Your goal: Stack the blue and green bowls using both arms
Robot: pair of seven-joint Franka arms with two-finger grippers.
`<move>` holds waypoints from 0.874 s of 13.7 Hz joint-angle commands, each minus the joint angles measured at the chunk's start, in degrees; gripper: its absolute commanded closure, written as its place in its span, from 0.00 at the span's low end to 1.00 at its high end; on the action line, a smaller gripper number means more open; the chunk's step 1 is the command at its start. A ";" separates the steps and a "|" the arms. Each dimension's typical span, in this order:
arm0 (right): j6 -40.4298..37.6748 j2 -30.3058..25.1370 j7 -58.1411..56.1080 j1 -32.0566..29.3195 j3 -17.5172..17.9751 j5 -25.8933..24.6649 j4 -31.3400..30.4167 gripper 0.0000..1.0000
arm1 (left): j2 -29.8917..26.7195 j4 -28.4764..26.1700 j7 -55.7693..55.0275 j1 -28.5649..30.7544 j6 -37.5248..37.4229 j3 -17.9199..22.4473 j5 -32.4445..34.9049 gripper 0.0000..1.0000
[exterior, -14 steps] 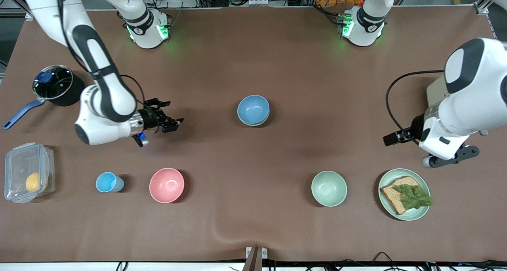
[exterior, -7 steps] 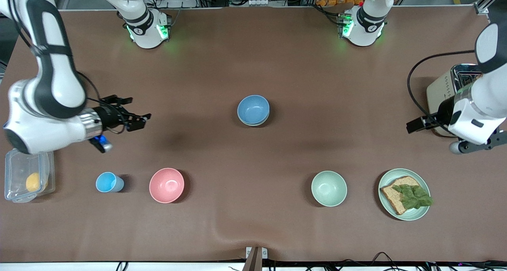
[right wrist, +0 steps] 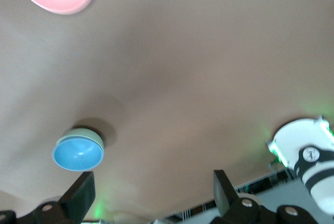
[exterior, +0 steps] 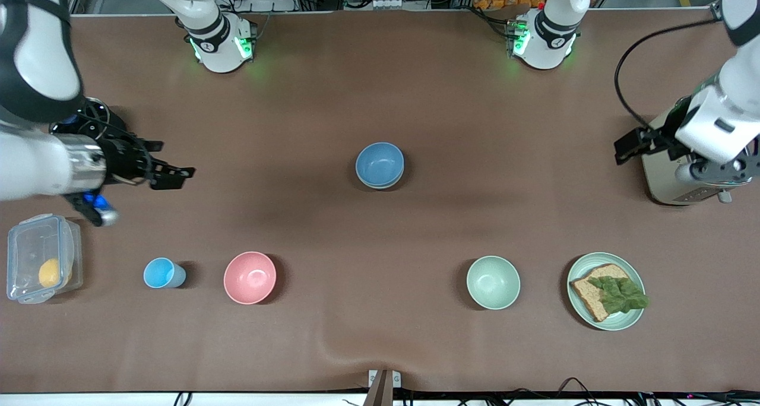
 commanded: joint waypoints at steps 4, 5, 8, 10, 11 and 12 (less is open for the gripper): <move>-1.42 -6.38 -11.01 -3.80 6.71 -12.37 7.93 0.00 | -4.05 -2.22 7.88 -0.35 -3.76 3.73 -5.41 0.00; -0.37 -7.27 -12.41 -4.33 6.45 -11.12 6.62 0.00 | -4.23 -1.69 8.05 0.10 -3.77 3.64 -5.86 0.00; 3.24 -9.56 -29.06 -5.04 6.18 -11.19 3.18 0.00 | -4.50 -0.28 7.97 -0.16 -3.68 2.94 -4.90 0.00; 4.90 -11.05 -34.55 -5.48 5.92 -11.55 0.99 0.00 | -5.02 -0.19 7.97 -0.33 -3.68 2.15 -4.81 0.00; 6.04 -12.28 -37.53 -5.48 6.00 -12.59 -0.76 0.00 | -4.94 0.16 7.88 -0.51 -3.68 2.24 -4.90 0.00; 7.10 -12.99 -41.38 -5.48 6.18 -14.00 -1.74 0.00 | -4.85 0.94 7.88 -0.68 -3.68 2.15 -4.90 0.00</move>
